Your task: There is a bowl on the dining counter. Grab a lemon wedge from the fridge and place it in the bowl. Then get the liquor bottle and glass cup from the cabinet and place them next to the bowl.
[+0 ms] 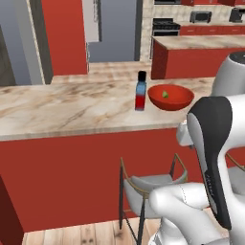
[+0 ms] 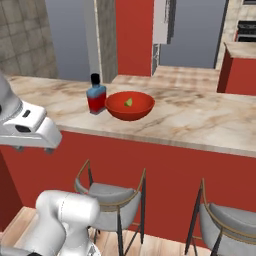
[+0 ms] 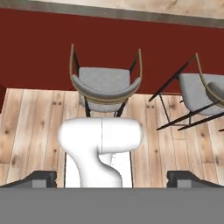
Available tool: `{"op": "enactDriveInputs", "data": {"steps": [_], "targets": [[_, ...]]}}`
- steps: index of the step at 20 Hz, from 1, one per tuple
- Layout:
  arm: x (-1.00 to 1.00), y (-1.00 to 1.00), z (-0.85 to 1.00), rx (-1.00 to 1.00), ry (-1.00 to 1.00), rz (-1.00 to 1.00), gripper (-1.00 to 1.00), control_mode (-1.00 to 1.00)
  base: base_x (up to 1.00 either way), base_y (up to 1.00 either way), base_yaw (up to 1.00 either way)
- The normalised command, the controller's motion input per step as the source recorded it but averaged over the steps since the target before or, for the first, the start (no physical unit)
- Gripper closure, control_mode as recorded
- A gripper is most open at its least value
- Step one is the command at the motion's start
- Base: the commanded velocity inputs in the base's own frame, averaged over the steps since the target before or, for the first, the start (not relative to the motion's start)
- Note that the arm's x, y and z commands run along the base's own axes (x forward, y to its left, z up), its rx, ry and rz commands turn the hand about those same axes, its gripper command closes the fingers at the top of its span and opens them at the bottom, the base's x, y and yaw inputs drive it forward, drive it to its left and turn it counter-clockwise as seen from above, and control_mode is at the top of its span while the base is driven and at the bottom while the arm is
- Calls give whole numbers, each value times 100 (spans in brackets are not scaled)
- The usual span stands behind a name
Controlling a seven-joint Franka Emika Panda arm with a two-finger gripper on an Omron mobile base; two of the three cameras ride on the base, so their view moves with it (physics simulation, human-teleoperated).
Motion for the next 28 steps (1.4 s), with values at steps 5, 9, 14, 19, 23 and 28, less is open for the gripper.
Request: {"op": "enactDriveInputs", "data": {"steps": [5, 9, 14, 19, 23, 28], "targets": [[0, 0, 0, 0, 0, 0, -100, 100, -100, -87, -18], [0, 0, 0, 0, 0, 0, -100, 100, -56, -100, -19], [0, 0, 0, 0, 0, 0, -100, 100, -2, -100, -11], [0, 0, 0, 0, 0, 0, -100, 100, 5, -100, -6], [0, 0, 0, 0, 0, 0, -100, 100, 8, -100, -5], [0, 0, 0, 0, 0, 0, -100, 100, 0, -100, -4]]}}
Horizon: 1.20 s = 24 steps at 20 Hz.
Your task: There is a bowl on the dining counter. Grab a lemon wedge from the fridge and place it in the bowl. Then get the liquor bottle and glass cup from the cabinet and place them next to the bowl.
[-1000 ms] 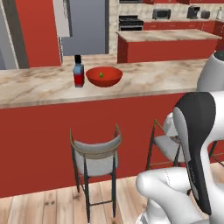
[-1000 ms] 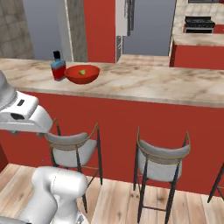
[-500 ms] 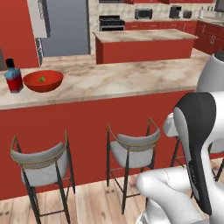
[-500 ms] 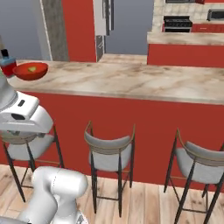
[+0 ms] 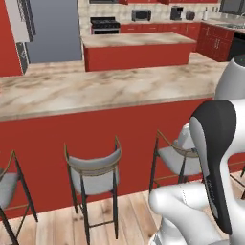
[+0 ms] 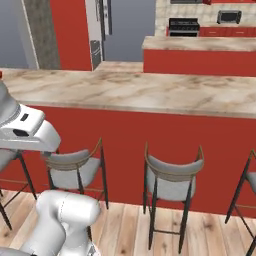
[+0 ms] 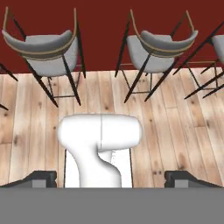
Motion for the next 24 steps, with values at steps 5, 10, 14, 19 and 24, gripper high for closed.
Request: {"op": "enactDriveInputs", "data": {"steps": [5, 10, 14, 19, 24], "targets": [[0, 0, 0, 0, 0, 0, -100, 100, -2, -100, -1], [0, 0, 0, 0, 0, 0, -100, 100, -25, -100, -1], [0, 0, 0, 0, 0, 0, -100, 100, -26, -100, -3], [0, 0, 0, 0, 0, 0, -100, 100, -38, -100, 0], [0, 0, 0, 0, 0, 0, -100, 100, -16, -100, 0]]}}
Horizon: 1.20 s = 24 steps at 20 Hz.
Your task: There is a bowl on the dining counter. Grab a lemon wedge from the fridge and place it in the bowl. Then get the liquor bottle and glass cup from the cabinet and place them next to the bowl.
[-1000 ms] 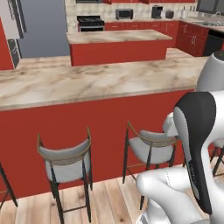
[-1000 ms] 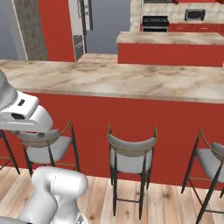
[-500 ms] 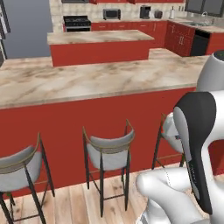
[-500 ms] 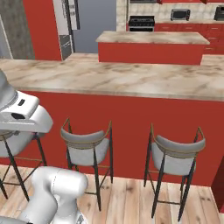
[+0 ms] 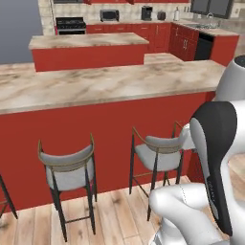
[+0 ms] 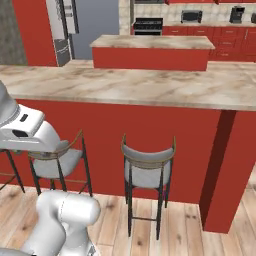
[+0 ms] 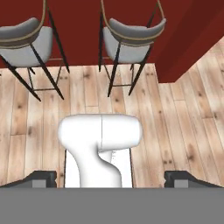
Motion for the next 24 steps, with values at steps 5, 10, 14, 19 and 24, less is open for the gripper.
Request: {"op": "enactDriveInputs", "data": {"steps": [5, 10, 14, 19, 24], "targets": [[0, 0, 0, 0, 0, 0, -100, 100, 0, -100, 0], [0, 0, 0, 0, 0, 0, -100, 100, 1, -100, 0], [0, 0, 0, 0, 0, 0, -100, 100, 6, -100, 0], [0, 0, 0, 0, 0, 0, -100, 100, 14, -100, 0], [0, 0, 0, 0, 0, 0, -100, 100, 27, -100, 0]]}}
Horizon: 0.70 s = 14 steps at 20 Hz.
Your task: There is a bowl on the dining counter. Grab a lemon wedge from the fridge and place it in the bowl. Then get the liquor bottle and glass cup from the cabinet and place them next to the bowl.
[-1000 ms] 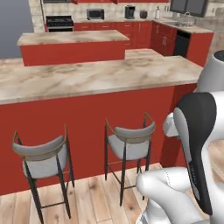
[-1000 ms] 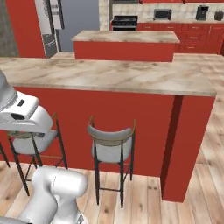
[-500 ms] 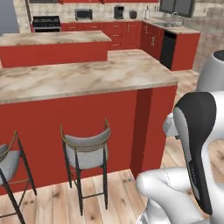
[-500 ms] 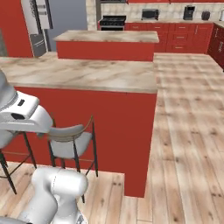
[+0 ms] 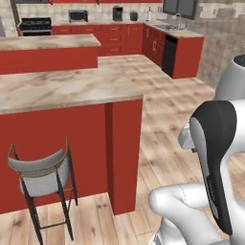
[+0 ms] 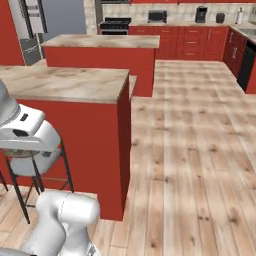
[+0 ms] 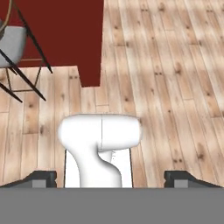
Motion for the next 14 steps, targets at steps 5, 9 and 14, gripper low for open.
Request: {"op": "enactDriveInputs", "data": {"steps": [5, 9, 14], "targets": [[0, 0, 0, 0, 0, 0, -100, 100, 51, -100, 0], [0, 0, 0, 0, 0, 0, -100, 100, 70, -100, 0], [0, 0, 0, 0, 0, 0, -100, 100, 98, -100, 2]]}}
